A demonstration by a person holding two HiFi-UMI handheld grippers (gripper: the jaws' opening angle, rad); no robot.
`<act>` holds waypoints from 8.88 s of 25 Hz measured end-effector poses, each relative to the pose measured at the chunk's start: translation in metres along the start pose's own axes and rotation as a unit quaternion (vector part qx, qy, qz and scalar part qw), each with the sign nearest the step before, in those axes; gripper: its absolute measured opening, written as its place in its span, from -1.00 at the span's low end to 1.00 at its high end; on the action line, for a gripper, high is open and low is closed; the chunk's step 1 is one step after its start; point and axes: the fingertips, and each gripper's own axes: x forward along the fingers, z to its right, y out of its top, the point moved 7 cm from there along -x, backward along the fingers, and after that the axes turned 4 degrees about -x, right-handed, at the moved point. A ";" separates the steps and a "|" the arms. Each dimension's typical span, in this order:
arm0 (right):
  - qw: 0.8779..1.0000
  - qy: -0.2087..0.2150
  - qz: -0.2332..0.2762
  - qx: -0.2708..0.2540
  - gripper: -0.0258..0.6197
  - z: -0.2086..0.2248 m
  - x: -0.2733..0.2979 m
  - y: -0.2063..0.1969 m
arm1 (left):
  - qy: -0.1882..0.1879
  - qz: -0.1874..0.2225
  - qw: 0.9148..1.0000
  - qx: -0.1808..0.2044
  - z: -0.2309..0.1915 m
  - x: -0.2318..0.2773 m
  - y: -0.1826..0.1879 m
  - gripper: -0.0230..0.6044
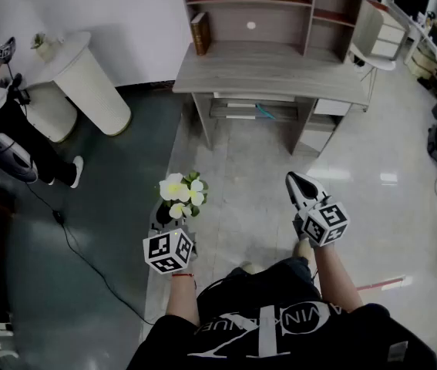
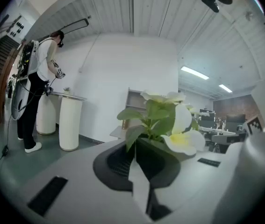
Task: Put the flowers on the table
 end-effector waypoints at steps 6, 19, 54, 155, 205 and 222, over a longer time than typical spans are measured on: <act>1.000 -0.003 0.001 -0.010 -0.89 -0.014 0.002 0.000 | -0.008 0.002 1.000 0.007 -0.010 -0.002 0.001 -0.88; 1.000 -0.003 -0.002 -0.016 -0.89 -0.011 0.010 0.009 | -0.008 0.002 1.000 -0.025 -0.020 0.020 0.002 -0.88; 1.000 0.004 -0.007 0.025 -0.89 0.196 0.210 0.038 | 0.012 0.003 1.000 -0.005 -0.006 0.293 0.064 -0.88; 0.975 0.111 -0.185 0.055 -0.89 0.435 0.565 -0.005 | -0.029 -0.127 0.988 -0.082 -0.002 0.798 -0.014 -0.88; 0.972 0.120 -0.172 0.102 -0.89 0.450 0.558 -0.011 | -0.007 -0.107 0.983 -0.148 -0.001 0.823 -0.018 -0.55; 0.972 0.119 -0.174 0.104 -0.89 0.446 0.557 -0.015 | -0.016 -0.103 0.975 -0.194 -0.005 0.808 -0.016 -0.48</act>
